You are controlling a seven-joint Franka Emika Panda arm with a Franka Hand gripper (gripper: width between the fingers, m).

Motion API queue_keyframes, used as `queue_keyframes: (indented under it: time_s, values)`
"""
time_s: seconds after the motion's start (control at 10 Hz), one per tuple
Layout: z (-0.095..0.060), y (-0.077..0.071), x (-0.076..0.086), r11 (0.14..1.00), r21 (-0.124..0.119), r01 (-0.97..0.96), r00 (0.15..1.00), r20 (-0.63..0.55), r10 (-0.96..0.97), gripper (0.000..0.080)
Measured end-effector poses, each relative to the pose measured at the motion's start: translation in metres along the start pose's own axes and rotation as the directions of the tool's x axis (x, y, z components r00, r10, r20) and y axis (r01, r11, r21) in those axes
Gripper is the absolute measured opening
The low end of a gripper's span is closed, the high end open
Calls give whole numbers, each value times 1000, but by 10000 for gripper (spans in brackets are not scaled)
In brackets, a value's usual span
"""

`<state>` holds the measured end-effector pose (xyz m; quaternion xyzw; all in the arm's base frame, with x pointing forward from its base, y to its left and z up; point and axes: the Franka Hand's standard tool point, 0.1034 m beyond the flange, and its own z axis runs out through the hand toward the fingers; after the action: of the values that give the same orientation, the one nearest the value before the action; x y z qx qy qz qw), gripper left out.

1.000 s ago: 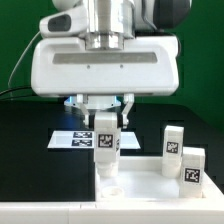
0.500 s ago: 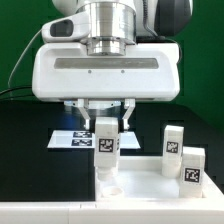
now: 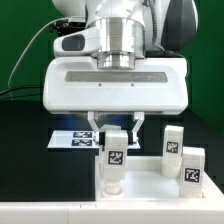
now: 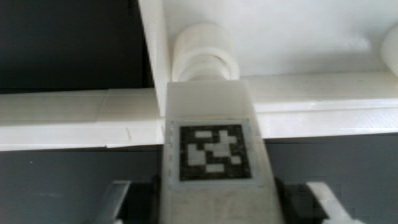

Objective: Assemble square table

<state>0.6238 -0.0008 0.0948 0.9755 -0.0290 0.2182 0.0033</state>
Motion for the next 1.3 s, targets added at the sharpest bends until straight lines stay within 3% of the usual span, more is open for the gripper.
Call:
queue_keyframes:
  time_s: [0.4,0.9,1.0,1.1,1.2,1.3]
  values:
    - [11,-1,-8,1000,-8,6,1000,-6,-6,287]
    - [12,-1,-7,1000,-15,9,999,-32,-9,307]
    - [12,-1,-7,1000,-15,9,1000,-29,-9,513]
    - [14,-2,-8,1000,-3,1,1000,14,-1,513]
    - [12,-1,2,1000,6,-10,999,39,10,619]
    - [13,-1,3,999,20,-41,993,108,39,643]
